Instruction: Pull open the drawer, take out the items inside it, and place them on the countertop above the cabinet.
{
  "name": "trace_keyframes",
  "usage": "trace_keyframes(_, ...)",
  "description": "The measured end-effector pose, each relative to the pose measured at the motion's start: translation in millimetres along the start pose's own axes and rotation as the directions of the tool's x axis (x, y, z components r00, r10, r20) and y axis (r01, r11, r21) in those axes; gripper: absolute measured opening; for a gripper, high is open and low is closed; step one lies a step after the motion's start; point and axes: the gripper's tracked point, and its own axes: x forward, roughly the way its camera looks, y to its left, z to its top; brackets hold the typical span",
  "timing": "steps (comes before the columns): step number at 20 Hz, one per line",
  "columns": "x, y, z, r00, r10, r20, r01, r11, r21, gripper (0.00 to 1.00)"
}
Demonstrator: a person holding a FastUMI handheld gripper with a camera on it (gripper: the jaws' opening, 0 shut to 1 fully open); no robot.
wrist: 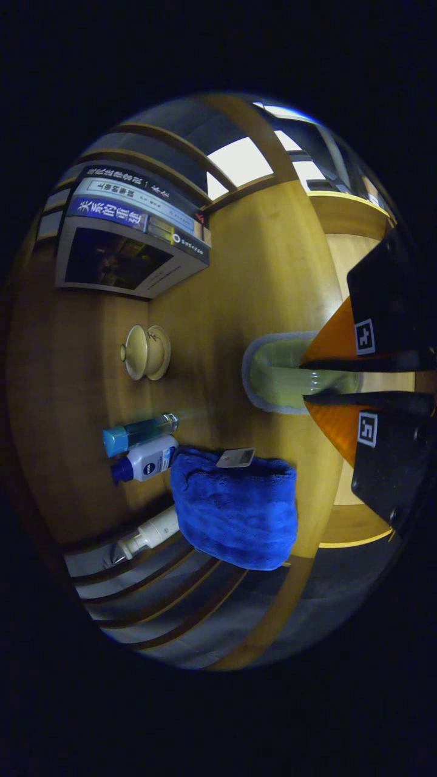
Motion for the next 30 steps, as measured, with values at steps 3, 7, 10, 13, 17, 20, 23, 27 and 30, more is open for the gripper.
trace_keyframes(3, 4, -1, 4, 1.000, -0.004, 0.011, 0.004, 1.000, 0.022, 0.21)
trace_keyframes(7, -1, -3, 8, 0.999, -0.006, 0.036, 0.005, 1.000, 0.018, 0.46)
trace_keyframes(10, -13, -4, 14, 0.996, -0.005, 0.085, 0.005, 1.000, 0.009, 0.89)
trace_keyframes(13, -27, -5, 23, 0.985, -0.015, 0.171, 0.017, 1.000, -0.012, 1.00)
trace_keyframes(17, -51, 0, 19, 0.965, -0.002, 0.261, 0.017, 0.998, -0.056, 1.00)
trace_keyframes(20, -68, 5, 13, 0.942, 0.022, 0.334, 0.005, 0.997, -0.081, 1.00)
trace_keyframes(23, -92, 5, 3, 0.910, 0.026, 0.413, 0.029, 0.992, -0.126, 1.00)
trace_keyframes(27, -121, 11, -22, 0.868, 0.075, 0.491, -0.013, 0.992, -0.129, 1.00)
trace_keyframes(30, -139, 4, -47, 0.852, 0.095, 0.515, -0.043, 0.993, -0.113, 1.00)
